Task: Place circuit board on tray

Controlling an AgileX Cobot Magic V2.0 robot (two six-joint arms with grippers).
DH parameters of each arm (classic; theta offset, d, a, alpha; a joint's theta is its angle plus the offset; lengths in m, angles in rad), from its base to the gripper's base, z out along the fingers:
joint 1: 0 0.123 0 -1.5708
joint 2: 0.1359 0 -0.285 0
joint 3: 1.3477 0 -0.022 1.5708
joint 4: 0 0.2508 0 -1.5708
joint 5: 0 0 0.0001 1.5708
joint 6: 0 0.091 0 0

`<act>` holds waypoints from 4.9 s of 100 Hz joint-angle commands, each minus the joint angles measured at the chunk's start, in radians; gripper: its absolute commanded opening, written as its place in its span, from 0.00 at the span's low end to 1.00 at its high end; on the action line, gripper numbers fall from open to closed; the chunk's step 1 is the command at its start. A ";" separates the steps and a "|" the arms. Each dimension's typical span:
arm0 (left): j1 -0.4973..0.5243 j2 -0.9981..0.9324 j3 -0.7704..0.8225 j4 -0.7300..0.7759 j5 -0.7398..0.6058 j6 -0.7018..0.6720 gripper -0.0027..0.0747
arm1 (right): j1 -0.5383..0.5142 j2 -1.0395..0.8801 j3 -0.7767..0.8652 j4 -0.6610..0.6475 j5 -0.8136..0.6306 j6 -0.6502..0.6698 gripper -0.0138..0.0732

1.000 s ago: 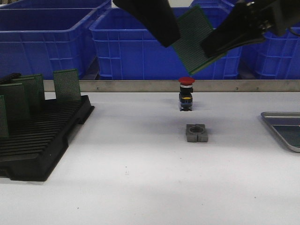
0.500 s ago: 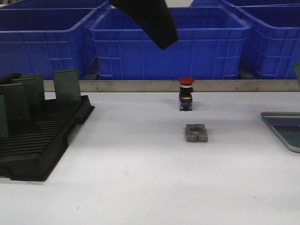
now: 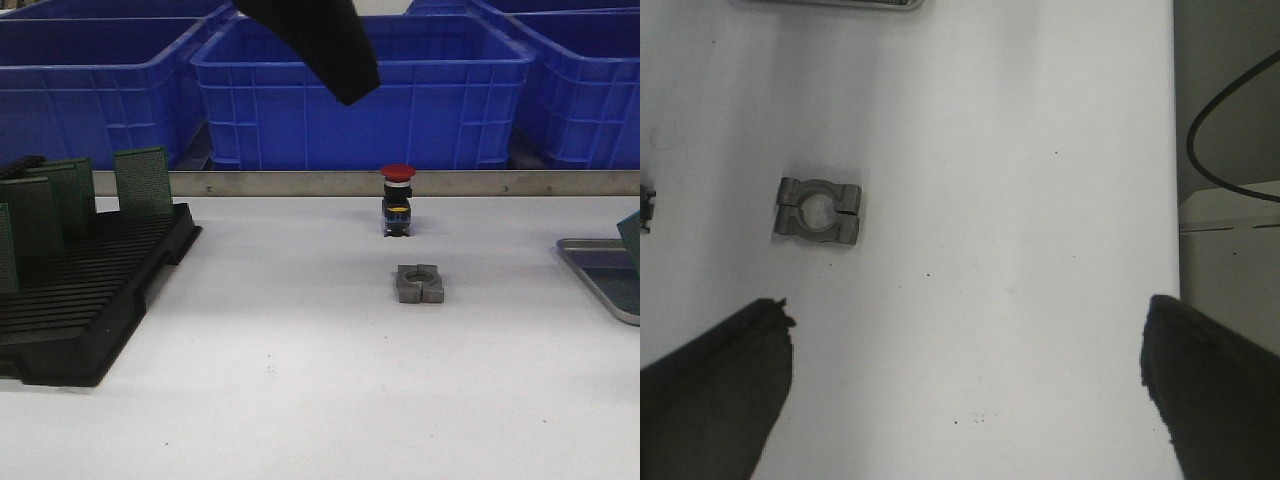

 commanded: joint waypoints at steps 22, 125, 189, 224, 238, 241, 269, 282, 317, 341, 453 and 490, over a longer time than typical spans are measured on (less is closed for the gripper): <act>-0.006 -0.048 -0.025 -0.048 0.034 -0.007 0.88 | -0.002 -0.010 -0.026 0.063 0.037 -0.002 0.09; -0.006 -0.048 -0.025 -0.048 0.034 -0.009 0.88 | -0.002 -0.012 -0.026 0.065 -0.039 0.000 0.67; 0.003 -0.223 0.014 0.187 -0.247 -0.411 0.87 | 0.213 -0.338 -0.019 0.072 -0.183 -0.053 0.67; 0.148 -0.543 0.392 0.210 -0.593 -0.572 0.87 | 0.419 -0.615 0.125 0.072 -0.487 -0.174 0.67; 0.242 -0.719 0.576 0.206 -0.707 -0.613 0.87 | 0.454 -0.723 0.206 0.072 -0.598 -0.199 0.67; 0.260 -0.757 0.623 0.206 -0.731 -0.614 0.87 | 0.454 -0.752 0.220 0.072 -0.610 -0.199 0.67; 0.392 -1.120 0.971 0.176 -0.885 -0.614 0.87 | 0.454 -1.044 0.393 0.072 -0.744 -0.215 0.67; 0.425 -1.256 1.095 0.176 -0.925 -0.614 0.87 | 0.454 -1.209 0.497 0.072 -0.795 -0.215 0.67; 0.447 -1.523 1.296 0.165 -0.965 -0.614 0.83 | 0.454 -1.602 0.719 0.073 -0.833 -0.215 0.67; 0.447 -1.557 1.333 0.154 -0.967 -0.614 0.83 | 0.454 -1.679 0.745 0.073 -0.833 -0.215 0.67; 0.447 -1.557 1.333 0.135 -0.967 -0.614 0.01 | 0.454 -1.679 0.745 0.073 -0.848 -0.215 0.08; 0.447 -1.557 1.333 0.135 -0.967 -0.614 0.01 | 0.454 -1.679 0.745 0.073 -0.848 -0.215 0.08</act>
